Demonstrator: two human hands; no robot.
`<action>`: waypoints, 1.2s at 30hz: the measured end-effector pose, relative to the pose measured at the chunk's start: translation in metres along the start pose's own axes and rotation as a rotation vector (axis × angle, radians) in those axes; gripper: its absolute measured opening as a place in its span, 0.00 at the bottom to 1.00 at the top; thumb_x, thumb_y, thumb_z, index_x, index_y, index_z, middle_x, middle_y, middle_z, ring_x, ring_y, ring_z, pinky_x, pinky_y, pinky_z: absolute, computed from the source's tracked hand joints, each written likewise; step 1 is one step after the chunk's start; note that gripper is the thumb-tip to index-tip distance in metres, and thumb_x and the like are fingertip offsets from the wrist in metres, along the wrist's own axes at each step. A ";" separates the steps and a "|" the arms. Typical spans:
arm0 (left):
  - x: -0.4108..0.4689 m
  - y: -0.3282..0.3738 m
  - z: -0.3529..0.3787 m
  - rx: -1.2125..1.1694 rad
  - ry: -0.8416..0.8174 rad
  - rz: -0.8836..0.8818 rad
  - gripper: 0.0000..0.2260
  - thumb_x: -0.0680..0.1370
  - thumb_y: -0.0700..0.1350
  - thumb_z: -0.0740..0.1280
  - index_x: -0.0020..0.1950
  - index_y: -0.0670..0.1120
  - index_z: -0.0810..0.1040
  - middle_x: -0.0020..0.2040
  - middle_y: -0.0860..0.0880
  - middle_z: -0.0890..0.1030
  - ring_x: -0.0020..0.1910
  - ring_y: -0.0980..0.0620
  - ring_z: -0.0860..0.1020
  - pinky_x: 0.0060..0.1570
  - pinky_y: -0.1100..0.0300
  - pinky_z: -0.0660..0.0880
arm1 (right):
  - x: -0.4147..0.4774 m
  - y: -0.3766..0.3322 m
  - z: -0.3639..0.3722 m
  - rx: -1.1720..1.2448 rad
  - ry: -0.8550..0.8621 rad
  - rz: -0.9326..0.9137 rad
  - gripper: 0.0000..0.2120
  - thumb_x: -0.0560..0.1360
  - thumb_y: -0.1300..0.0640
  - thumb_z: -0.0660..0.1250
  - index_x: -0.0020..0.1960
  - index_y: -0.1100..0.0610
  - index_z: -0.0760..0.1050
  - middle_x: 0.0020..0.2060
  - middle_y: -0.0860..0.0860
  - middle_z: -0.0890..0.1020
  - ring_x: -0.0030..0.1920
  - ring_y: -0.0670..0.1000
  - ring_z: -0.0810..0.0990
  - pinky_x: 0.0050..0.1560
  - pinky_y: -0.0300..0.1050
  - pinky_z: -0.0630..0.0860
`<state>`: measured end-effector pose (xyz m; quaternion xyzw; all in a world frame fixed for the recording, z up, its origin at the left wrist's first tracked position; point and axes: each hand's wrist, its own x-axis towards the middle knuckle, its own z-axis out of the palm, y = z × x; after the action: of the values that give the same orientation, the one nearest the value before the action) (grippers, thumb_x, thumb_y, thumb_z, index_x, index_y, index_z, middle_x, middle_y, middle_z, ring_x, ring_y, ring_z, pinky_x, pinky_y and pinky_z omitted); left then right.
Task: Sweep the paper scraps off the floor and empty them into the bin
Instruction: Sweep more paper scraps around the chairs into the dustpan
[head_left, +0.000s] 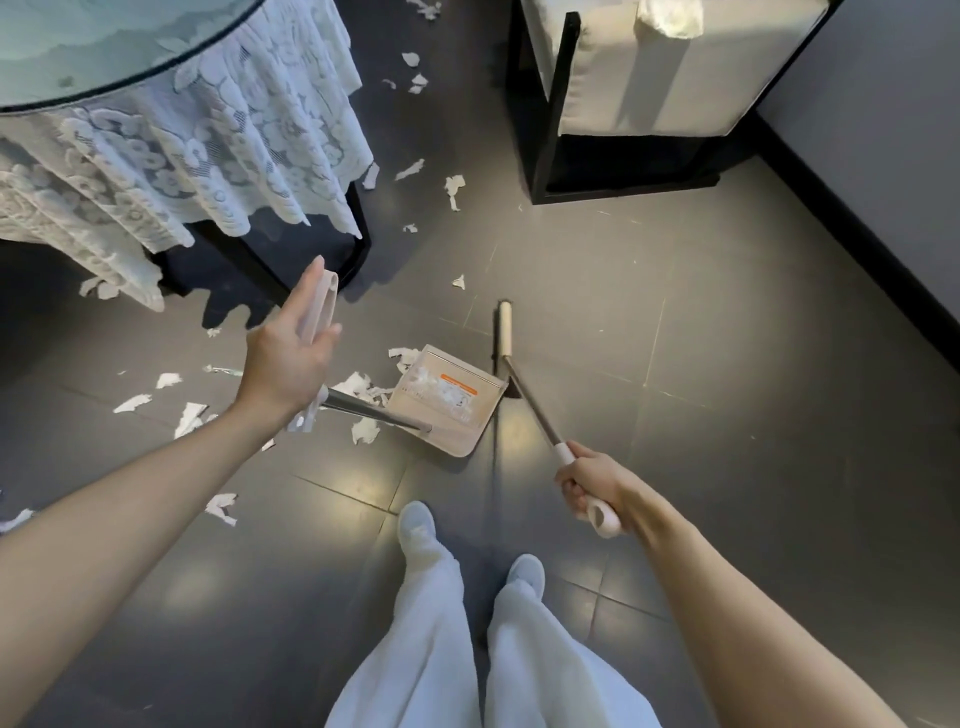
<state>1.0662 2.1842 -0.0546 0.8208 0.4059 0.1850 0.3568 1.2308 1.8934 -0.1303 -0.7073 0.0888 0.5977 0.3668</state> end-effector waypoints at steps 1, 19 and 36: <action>0.007 -0.006 -0.008 -0.008 -0.017 -0.001 0.28 0.78 0.42 0.66 0.75 0.61 0.63 0.62 0.70 0.69 0.59 0.60 0.74 0.60 0.67 0.68 | 0.001 -0.004 0.010 0.020 -0.017 0.000 0.28 0.76 0.72 0.55 0.73 0.53 0.62 0.26 0.51 0.66 0.18 0.45 0.63 0.20 0.33 0.64; 0.182 -0.086 -0.107 -0.067 -0.182 -0.029 0.34 0.78 0.40 0.67 0.62 0.81 0.61 0.49 0.85 0.67 0.47 0.83 0.68 0.45 0.85 0.61 | 0.077 -0.232 0.112 -0.354 0.203 -0.212 0.21 0.78 0.68 0.55 0.70 0.63 0.63 0.25 0.55 0.70 0.21 0.51 0.66 0.19 0.38 0.64; 0.222 -0.158 -0.183 -0.012 -0.104 -0.084 0.30 0.78 0.40 0.67 0.72 0.67 0.63 0.66 0.62 0.66 0.40 0.68 0.73 0.40 0.87 0.59 | 0.117 -0.256 0.162 -0.367 -0.013 0.117 0.17 0.76 0.72 0.54 0.51 0.50 0.64 0.18 0.50 0.67 0.17 0.45 0.63 0.20 0.32 0.63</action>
<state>1.0065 2.5073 -0.0439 0.8093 0.4199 0.1295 0.3898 1.2804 2.2140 -0.1334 -0.7520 0.0168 0.6289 0.1967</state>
